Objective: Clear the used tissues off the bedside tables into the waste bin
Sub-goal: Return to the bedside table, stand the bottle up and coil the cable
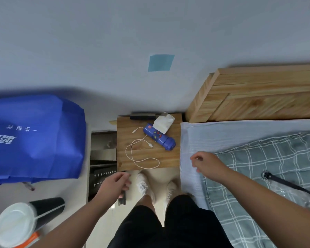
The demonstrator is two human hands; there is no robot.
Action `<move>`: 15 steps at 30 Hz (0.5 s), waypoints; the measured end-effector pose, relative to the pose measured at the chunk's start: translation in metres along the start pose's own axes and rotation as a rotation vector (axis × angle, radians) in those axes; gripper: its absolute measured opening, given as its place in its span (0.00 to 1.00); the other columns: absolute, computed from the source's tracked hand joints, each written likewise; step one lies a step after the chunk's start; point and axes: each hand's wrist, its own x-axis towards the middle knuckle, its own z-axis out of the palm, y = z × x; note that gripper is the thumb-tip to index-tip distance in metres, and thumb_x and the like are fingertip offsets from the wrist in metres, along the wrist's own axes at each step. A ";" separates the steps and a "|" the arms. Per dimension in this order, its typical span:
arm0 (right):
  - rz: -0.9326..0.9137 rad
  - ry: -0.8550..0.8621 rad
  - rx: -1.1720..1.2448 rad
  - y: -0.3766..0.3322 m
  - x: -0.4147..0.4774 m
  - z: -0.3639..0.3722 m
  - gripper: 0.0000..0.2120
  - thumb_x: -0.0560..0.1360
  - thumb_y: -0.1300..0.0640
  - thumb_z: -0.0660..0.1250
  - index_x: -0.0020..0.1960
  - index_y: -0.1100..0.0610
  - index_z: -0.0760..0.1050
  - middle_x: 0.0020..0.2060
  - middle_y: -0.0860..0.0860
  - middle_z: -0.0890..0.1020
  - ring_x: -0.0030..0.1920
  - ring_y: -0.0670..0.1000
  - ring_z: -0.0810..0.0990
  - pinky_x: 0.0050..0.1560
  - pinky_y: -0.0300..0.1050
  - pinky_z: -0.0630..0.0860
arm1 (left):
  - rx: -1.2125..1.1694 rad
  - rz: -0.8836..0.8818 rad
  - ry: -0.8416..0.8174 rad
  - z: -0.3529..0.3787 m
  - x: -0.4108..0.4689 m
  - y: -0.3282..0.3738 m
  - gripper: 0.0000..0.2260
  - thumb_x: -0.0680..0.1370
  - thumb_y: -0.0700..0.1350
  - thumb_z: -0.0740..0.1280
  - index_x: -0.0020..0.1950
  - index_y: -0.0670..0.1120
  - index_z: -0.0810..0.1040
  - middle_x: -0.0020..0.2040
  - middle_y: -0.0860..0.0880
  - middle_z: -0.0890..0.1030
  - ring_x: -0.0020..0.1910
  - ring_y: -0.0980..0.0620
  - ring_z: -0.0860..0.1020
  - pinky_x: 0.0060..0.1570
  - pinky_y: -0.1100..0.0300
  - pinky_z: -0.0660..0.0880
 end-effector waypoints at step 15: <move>0.004 0.108 -0.004 -0.008 0.204 0.064 0.19 0.82 0.52 0.60 0.72 0.51 0.72 0.65 0.54 0.80 0.61 0.56 0.80 0.59 0.53 0.78 | -0.162 -0.062 0.007 0.076 0.175 0.014 0.12 0.86 0.54 0.63 0.56 0.52 0.85 0.51 0.49 0.88 0.49 0.50 0.86 0.52 0.48 0.83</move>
